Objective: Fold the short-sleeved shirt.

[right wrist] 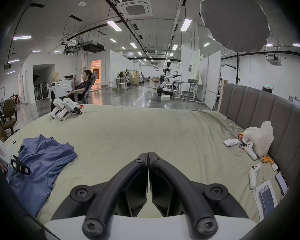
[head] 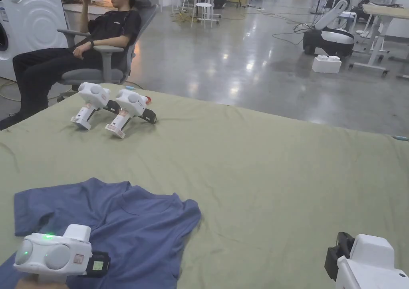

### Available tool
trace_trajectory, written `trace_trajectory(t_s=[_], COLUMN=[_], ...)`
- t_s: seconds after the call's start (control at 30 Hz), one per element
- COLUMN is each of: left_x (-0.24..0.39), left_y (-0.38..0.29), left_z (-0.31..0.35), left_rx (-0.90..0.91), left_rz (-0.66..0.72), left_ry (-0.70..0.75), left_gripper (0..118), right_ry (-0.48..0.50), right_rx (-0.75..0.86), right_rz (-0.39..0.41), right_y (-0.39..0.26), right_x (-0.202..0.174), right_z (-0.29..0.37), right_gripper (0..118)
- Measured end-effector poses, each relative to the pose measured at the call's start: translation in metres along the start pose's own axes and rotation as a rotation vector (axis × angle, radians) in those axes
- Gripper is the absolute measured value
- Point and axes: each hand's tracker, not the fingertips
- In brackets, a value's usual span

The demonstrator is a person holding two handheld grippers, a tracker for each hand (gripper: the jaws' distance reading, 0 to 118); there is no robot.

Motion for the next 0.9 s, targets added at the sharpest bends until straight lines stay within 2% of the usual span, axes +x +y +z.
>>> trace_trajectory(t_s=[0.03, 0.07, 0.1, 0.13, 0.17, 0.2, 0.27, 0.37, 0.53, 0.9], left_x=[0.002, 0.006, 0.009, 0.011, 0.014, 0.017, 0.02, 0.013, 0.01, 0.018], left_y=[-0.002, -0.008, -0.008, -0.009, -0.01, -0.012, -0.015, -0.015, -0.016, 0.02], left_z=[-0.003, 0.0, 0.005, 0.007, 0.008, 0.01, 0.008, 0.008, 0.028, 0.11], left_rx=[0.003, 0.004, 0.053, 0.055, 0.076, 0.096, 0.097, 0.108, 0.256, 0.505], left_rz=[-0.013, -0.021, -0.026, -0.025, -0.034, -0.054, -0.089, -0.043, -0.029, -0.02], left_ry=[0.02, 0.031, 0.038, 0.029, 0.006, 0.008, 0.038, 0.008, 0.03, -0.044], left_gripper=[71, 64, 49, 25, 7, 1, 0, 0, 0, 0], right_ry=[0.002, 0.002, 0.0, 0.0, -0.001, -0.001, 0.002, 0.006, 0.011, 0.015], right_rx=[-0.004, -0.007, -0.01, -0.012, -0.011, -0.013, -0.018, -0.025, -0.028, -0.005], right_rz=[0.001, 0.003, 0.007, 0.01, 0.011, 0.011, 0.011, 0.013, 0.019, 0.011], right_y=[-0.001, -0.001, -0.001, -0.002, -0.001, -0.001, -0.002, -0.004, -0.006, 0.004], right_x=[0.0, 0.0, -0.001, -0.001, -0.001, -0.002, -0.004, -0.006, -0.008, -0.009], right_z=[-0.001, -0.001, -0.002, -0.002, -0.002, -0.003, -0.005, -0.006, -0.006, -0.001], right_gripper=[0, 0, 0, 0, 0, 0, 0, 0, 0, 0])
